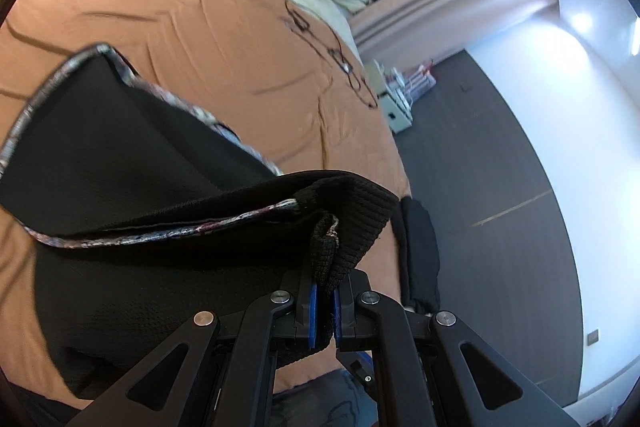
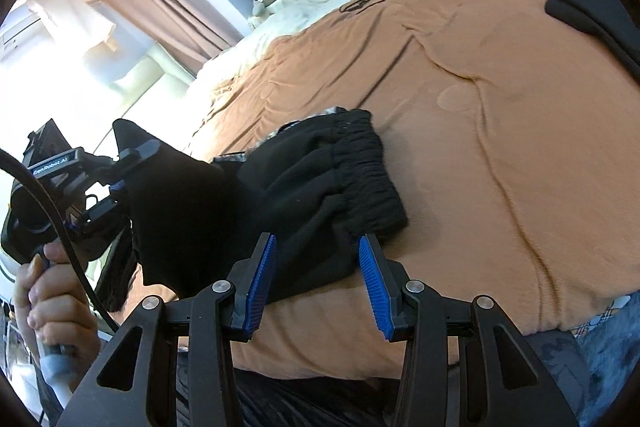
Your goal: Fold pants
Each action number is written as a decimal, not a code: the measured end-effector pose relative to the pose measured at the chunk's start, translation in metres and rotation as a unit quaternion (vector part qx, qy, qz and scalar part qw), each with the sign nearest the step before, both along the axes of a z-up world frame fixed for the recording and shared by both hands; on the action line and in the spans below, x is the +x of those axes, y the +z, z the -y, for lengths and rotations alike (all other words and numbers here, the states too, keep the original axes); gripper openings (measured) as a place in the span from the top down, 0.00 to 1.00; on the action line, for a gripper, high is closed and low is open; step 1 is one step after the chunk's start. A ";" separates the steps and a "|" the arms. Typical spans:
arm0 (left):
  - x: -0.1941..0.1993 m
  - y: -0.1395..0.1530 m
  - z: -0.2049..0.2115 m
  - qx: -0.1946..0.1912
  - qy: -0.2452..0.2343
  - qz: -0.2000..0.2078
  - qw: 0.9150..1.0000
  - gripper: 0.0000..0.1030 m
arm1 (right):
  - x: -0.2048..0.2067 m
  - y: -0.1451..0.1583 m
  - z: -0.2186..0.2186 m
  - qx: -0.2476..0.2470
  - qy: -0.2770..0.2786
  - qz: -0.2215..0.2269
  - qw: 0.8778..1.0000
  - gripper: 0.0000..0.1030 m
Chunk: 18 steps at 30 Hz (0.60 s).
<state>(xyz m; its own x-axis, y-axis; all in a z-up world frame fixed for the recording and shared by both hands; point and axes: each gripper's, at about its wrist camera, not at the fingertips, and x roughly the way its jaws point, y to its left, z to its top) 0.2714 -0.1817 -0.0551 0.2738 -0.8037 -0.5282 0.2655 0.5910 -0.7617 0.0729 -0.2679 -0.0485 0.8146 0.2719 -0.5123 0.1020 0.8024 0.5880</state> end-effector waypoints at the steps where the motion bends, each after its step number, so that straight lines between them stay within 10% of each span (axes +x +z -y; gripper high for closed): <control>1: -0.002 -0.003 0.005 0.002 -0.004 -0.003 1.000 0.95 | -0.002 -0.001 0.002 0.001 -0.002 -0.001 1.000 0.60; 12: -0.012 -0.048 0.059 0.034 -0.047 -0.048 0.997 0.94 | -0.012 -0.006 0.028 0.012 -0.012 -0.009 1.000 0.60; 18: -0.016 -0.057 0.062 0.039 -0.046 -0.065 0.996 0.44 | -0.016 -0.009 0.036 0.019 -0.009 -0.010 1.000 0.60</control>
<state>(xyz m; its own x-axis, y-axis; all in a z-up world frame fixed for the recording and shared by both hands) 0.2552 -0.2439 -0.1121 0.1257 -0.7770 -0.6168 0.2244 0.6279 -0.7453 0.0571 -0.3041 -0.0574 0.8091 0.2765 -0.5185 0.1285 0.7777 0.6153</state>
